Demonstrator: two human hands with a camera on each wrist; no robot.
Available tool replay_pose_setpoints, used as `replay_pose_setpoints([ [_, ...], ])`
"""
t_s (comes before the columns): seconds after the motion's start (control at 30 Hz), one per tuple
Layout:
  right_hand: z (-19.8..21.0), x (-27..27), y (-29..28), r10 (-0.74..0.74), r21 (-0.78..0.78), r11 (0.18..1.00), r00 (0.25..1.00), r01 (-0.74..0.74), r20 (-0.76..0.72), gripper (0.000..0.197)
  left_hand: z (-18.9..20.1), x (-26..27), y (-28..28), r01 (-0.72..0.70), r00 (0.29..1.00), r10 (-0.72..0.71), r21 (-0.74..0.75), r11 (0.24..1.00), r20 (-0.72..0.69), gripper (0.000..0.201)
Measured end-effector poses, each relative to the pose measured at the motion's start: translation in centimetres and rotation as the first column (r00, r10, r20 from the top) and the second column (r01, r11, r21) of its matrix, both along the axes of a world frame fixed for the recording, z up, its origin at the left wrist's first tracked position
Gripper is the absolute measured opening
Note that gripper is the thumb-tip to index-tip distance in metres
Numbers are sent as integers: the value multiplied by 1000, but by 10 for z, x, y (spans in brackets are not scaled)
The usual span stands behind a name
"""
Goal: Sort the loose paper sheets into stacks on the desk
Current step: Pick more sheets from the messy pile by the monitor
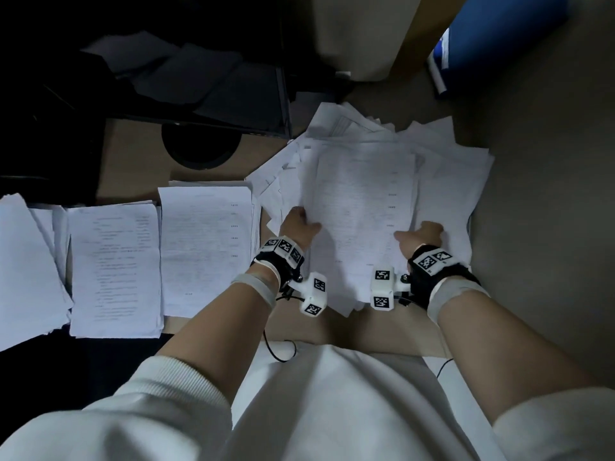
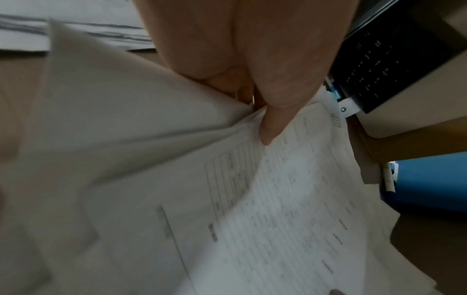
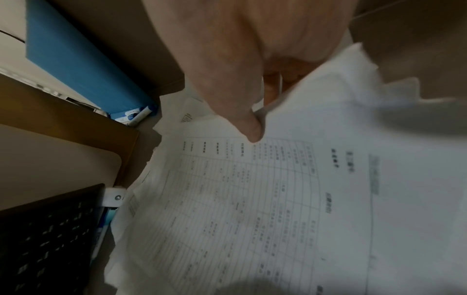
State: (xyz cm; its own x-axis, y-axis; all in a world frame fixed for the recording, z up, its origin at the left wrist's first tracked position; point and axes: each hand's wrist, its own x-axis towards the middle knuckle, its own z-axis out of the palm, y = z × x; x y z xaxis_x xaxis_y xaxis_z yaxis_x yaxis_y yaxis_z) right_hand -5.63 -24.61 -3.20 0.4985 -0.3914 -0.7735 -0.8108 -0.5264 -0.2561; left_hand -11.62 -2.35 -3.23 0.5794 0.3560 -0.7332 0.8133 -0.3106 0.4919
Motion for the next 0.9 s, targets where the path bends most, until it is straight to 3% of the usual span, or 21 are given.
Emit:
replay_pose_setpoints([
  [0.1,2,-17,6,-40,67,997,996,45,-78,63,-1,-6,-3,-153,987,157,-149,977,20,65],
  [0.2,9,-32,8,91,111,991,980,-73,-175,41,1,-12,-7,-24,996,8,-172,985,-91,74],
  [0.27,14,-41,7,140,110,987,966,-118,-219,49,0,-17,-9,69,987,-90,-154,986,-134,64],
  [0.4,11,-52,-4,135,102,988,971,-117,-196,76,-3,-29,-14,99,972,-122,-122,988,-198,33],
  [0.47,13,-54,-10,117,109,989,980,-100,-162,78,1,-37,-19,133,958,-153,-100,986,-242,18],
  [0.57,21,-60,-8,68,183,982,992,-48,-105,71,9,-52,-24,158,949,-174,-82,984,-262,31],
  [0.63,13,-64,-8,-12,294,955,998,29,-59,79,13,-64,-25,63,974,-75,-61,996,-215,31],
  [0.73,16,-70,-6,97,381,922,994,-67,-60,67,17,-90,-28,-229,965,220,-44,973,-140,24],
  [0.8,17,-71,-6,137,452,886,990,-102,-44,56,21,-104,-31,-418,908,411,-125,900,-84,42],
  [0.9,11,-72,-4,211,467,864,977,-187,0,81,20,-117,-25,-562,826,561,-159,812,-53,69],
])
